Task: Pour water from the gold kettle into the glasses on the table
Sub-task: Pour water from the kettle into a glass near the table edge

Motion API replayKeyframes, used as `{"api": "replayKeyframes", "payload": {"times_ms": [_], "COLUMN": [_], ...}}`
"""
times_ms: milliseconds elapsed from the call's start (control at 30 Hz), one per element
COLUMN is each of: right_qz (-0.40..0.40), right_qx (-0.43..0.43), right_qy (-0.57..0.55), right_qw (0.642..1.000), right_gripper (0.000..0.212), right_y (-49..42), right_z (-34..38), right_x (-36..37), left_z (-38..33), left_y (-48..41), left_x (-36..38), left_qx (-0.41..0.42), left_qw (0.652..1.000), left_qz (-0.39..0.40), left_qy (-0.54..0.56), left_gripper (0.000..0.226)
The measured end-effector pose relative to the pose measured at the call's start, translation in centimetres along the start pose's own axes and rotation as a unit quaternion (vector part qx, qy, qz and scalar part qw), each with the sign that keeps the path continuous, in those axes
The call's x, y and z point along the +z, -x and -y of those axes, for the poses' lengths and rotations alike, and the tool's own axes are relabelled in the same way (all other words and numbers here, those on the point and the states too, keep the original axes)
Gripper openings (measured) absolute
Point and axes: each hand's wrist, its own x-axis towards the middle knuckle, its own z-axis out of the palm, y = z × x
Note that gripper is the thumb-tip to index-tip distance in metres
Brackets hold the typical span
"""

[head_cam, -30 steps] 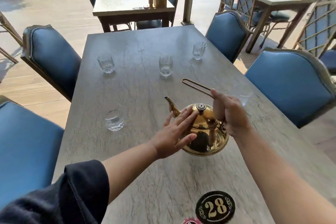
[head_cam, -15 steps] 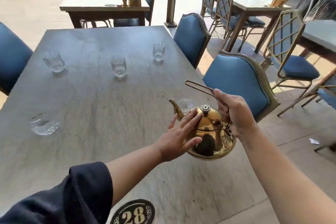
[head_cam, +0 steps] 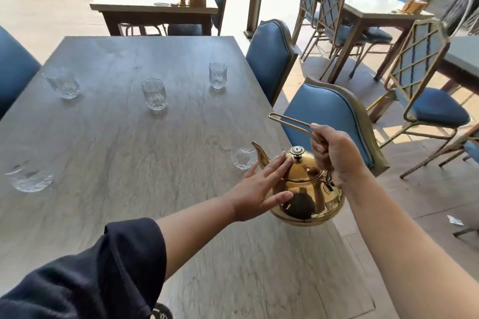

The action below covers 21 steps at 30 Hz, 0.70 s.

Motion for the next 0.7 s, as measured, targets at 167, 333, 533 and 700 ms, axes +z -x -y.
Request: {"api": "replayKeyframes", "payload": {"times_ms": [167,333,533,700], "right_qz": [0.025,0.037,0.051,0.055], "right_qx": [0.002,0.001,0.014,0.017], "right_qy": [0.051,0.099,0.133,0.145], "right_qw": [0.998,0.994,0.990,0.988], "right_gripper": [0.053,0.053,0.056,0.056], "right_y": [-1.7,-3.0,-3.9,-4.2], "right_z": [0.6,1.3,1.9,2.3], "right_x": [-0.2,0.1,0.3,0.5], "left_z": [0.5,0.7,1.0,1.1], "left_y": [-1.0,-1.6,-2.1,-2.2], "left_x": [-0.5,-0.7,-0.9,-1.0], "left_qx": [-0.007,-0.011,-0.013,-0.011], "left_qw": [1.000,0.999,0.999,0.999], "left_qz": [0.019,0.021,0.025,0.018], "left_qy": [0.008,0.024,0.027,0.037], "left_gripper": [0.068,0.069,0.068,0.069]}}
